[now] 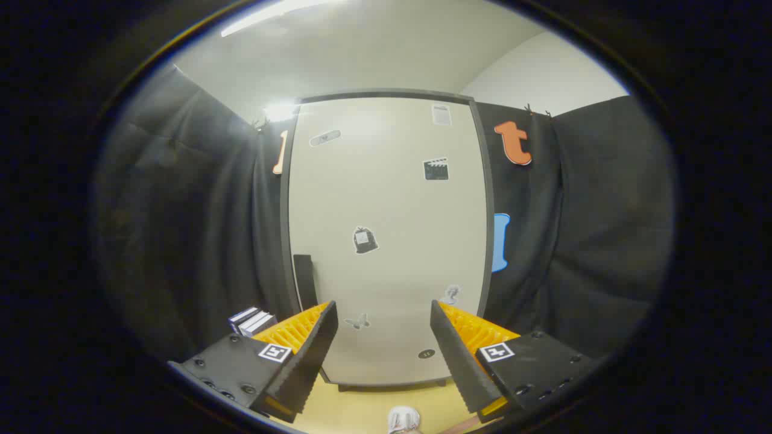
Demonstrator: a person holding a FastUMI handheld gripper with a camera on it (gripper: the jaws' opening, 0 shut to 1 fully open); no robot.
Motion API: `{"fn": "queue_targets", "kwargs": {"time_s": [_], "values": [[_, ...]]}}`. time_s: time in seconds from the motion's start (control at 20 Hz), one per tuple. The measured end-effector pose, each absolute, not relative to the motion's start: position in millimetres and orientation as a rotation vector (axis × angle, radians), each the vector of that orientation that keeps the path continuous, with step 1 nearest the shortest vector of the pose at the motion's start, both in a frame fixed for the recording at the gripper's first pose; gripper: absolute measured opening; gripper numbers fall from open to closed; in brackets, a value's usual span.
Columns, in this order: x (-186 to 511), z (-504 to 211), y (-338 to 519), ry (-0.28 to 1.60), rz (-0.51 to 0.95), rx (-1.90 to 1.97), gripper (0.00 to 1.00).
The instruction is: Open the shoe cabinet door, grab the shoes and put them into the shoe cabinet, then close the shoe cabinet door.
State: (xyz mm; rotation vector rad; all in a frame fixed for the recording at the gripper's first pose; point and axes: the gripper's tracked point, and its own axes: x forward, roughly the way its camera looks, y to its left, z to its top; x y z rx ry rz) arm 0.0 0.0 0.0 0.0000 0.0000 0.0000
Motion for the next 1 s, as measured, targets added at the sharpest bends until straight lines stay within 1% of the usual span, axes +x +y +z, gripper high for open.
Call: {"fn": "queue_targets", "kwargs": {"time_s": [1.0], "values": [[5.3,4.9,3.5,-0.022,-0.028,-0.008,0.97]]}}
